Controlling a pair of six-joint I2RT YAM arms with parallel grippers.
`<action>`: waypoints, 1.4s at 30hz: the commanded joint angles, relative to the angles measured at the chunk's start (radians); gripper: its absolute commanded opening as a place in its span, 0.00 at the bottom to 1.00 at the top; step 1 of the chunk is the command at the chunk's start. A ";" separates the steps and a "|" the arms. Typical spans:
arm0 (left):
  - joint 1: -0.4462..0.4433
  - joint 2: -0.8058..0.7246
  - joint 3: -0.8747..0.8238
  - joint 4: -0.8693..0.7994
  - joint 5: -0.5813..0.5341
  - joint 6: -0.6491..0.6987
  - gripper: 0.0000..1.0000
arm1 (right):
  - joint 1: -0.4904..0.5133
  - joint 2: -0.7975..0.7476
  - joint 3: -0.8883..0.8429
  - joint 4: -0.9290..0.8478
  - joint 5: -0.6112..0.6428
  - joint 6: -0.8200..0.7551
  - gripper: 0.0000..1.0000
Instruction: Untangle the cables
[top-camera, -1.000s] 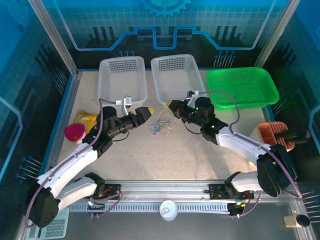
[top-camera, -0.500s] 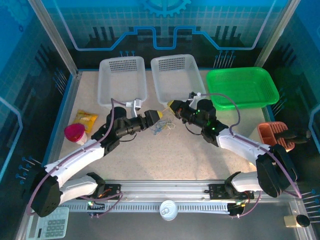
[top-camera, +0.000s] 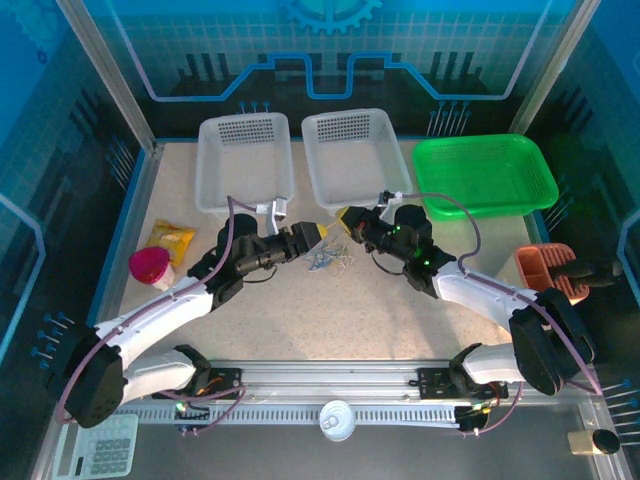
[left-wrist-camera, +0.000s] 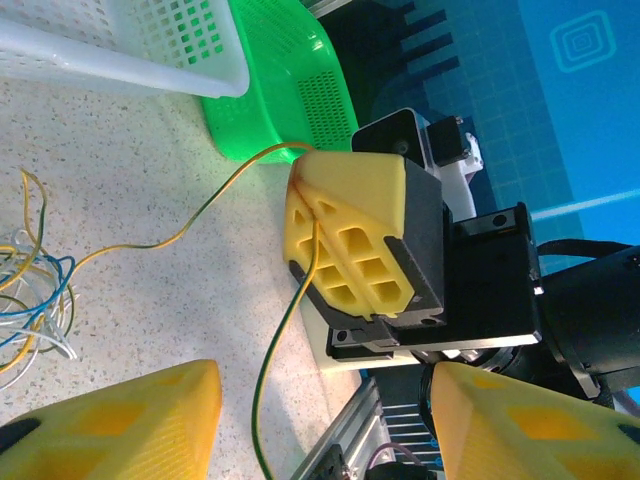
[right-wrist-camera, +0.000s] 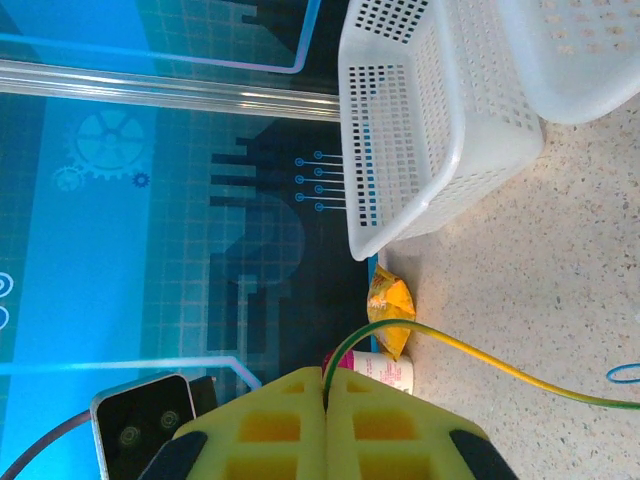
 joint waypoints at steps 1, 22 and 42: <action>-0.010 0.015 0.030 0.039 -0.006 0.002 0.58 | -0.013 -0.018 -0.010 0.051 -0.007 0.015 0.00; -0.028 0.055 0.044 0.062 -0.018 0.002 0.24 | -0.007 0.008 -0.038 0.104 -0.027 0.036 0.00; -0.032 0.026 0.179 -0.117 -0.001 0.072 0.00 | -0.013 -0.143 -0.073 -0.206 -0.023 -0.205 0.58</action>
